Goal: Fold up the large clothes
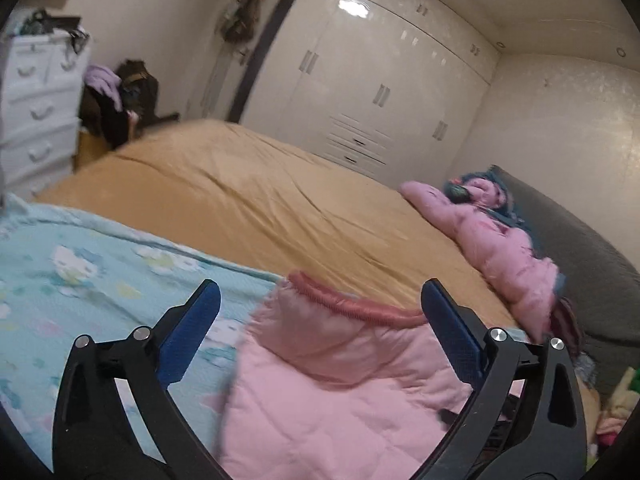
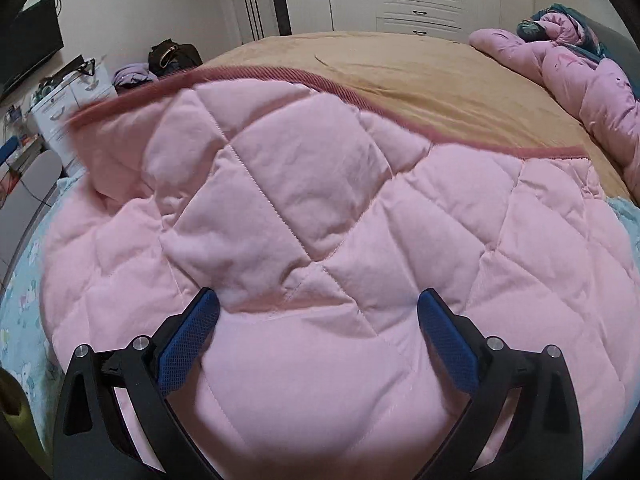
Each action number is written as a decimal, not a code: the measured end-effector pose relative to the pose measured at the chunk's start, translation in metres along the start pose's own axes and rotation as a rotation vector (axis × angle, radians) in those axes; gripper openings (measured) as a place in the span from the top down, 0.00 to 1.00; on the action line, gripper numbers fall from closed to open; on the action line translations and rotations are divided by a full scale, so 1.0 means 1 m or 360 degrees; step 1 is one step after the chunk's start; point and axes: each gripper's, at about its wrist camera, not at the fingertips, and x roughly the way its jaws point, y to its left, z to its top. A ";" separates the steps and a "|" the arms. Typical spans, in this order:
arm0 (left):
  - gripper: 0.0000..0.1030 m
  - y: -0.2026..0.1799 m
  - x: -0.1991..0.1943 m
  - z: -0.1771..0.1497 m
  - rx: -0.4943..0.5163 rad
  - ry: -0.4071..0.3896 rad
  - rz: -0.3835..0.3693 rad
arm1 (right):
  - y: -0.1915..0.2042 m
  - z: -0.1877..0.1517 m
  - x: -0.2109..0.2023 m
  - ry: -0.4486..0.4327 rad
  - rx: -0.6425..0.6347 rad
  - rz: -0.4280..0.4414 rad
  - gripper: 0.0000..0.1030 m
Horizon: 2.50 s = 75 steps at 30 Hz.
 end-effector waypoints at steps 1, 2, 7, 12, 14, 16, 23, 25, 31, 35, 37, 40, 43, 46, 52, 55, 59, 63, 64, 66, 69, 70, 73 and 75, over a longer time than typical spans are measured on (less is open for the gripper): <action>0.09 0.005 0.004 -0.001 0.0008 0.0012 0.0035 | -0.007 0.001 -0.008 -0.0032 0.0031 0.0059 0.05; 0.09 0.015 0.016 -0.006 0.0017 0.0076 0.0082 | -0.016 0.003 -0.021 -0.0095 0.0083 0.0124 0.05; 0.09 0.061 0.080 -0.048 -0.0048 0.0395 0.0149 | -0.097 0.013 -0.080 -0.0311 0.0259 -0.0062 0.05; 0.09 0.073 0.109 -0.075 -0.0097 0.0616 -0.0001 | -0.171 0.006 -0.088 -0.0191 0.0288 -0.0479 0.05; 0.09 0.067 0.108 -0.075 -0.0050 0.0604 -0.0009 | -0.196 -0.003 -0.076 -0.0072 0.0279 -0.0591 0.05; 0.12 0.054 0.105 -0.077 0.0057 0.0586 -0.0007 | -0.213 -0.012 -0.067 -0.0043 0.0333 -0.0482 0.08; 0.83 0.029 0.111 -0.079 0.0222 0.0545 -0.0020 | -0.206 -0.019 -0.061 -0.0139 0.0315 -0.0270 0.82; 0.90 0.032 0.103 -0.071 0.0170 0.0495 -0.0063 | -0.205 -0.017 -0.074 -0.0209 0.0326 -0.0278 0.84; 0.94 0.011 0.056 -0.037 0.0169 0.0234 -0.0145 | -0.217 -0.002 -0.112 -0.0412 0.0398 -0.0190 0.86; 0.94 -0.005 0.053 -0.019 0.0196 0.0193 -0.0109 | -0.221 0.017 -0.123 -0.0463 0.0400 -0.0174 0.86; 0.94 -0.008 0.064 -0.012 0.0207 0.0219 -0.0085 | -0.221 0.028 -0.123 -0.0478 0.0408 -0.0177 0.86; 0.94 -0.011 0.080 -0.004 0.0246 0.0289 -0.0022 | -0.221 0.041 -0.124 -0.0517 0.0427 -0.0156 0.86; 0.94 -0.010 0.082 0.000 0.0247 0.0314 0.0011 | -0.222 0.050 -0.132 -0.0582 0.0492 -0.0070 0.86; 0.94 -0.006 0.088 0.000 0.0255 0.0323 0.0073 | -0.221 0.055 -0.132 -0.0585 0.0456 -0.0126 0.86; 0.94 0.006 0.122 -0.020 0.0275 0.0468 0.0200 | -0.240 0.038 -0.095 -0.0389 0.0517 -0.0224 0.86; 0.93 0.014 0.139 -0.035 0.0287 0.0556 0.0254 | -0.252 0.021 -0.078 -0.0304 0.0577 -0.0242 0.86; 0.90 0.022 0.150 -0.049 0.0302 0.0631 0.0287 | -0.263 -0.001 -0.052 -0.0164 0.0642 -0.0245 0.85; 0.85 0.027 0.159 -0.065 0.0322 0.0681 0.0316 | -0.267 -0.015 -0.034 -0.0089 0.0684 -0.0242 0.81; 0.85 0.028 0.159 -0.067 0.0321 0.0686 0.0321 | -0.267 -0.016 -0.030 -0.0064 0.0687 -0.0237 0.79; 0.83 0.032 0.162 -0.071 0.0315 0.0699 0.0331 | -0.269 -0.021 -0.025 -0.0046 0.0708 -0.0245 0.75; 0.74 0.034 0.165 -0.079 0.0317 0.0700 0.0371 | -0.277 -0.032 -0.019 -0.0029 0.0806 -0.0217 0.60; 0.72 0.034 0.165 -0.081 0.0324 0.0703 0.0388 | -0.280 -0.035 -0.019 -0.0026 0.0841 -0.0197 0.54; 0.63 0.033 0.162 -0.082 0.0329 0.0719 0.0436 | -0.283 -0.040 -0.025 0.0002 0.0897 -0.0196 0.44; 0.53 0.033 0.158 -0.081 0.0343 0.0737 0.0452 | -0.285 -0.043 -0.035 0.0006 0.0931 -0.0226 0.29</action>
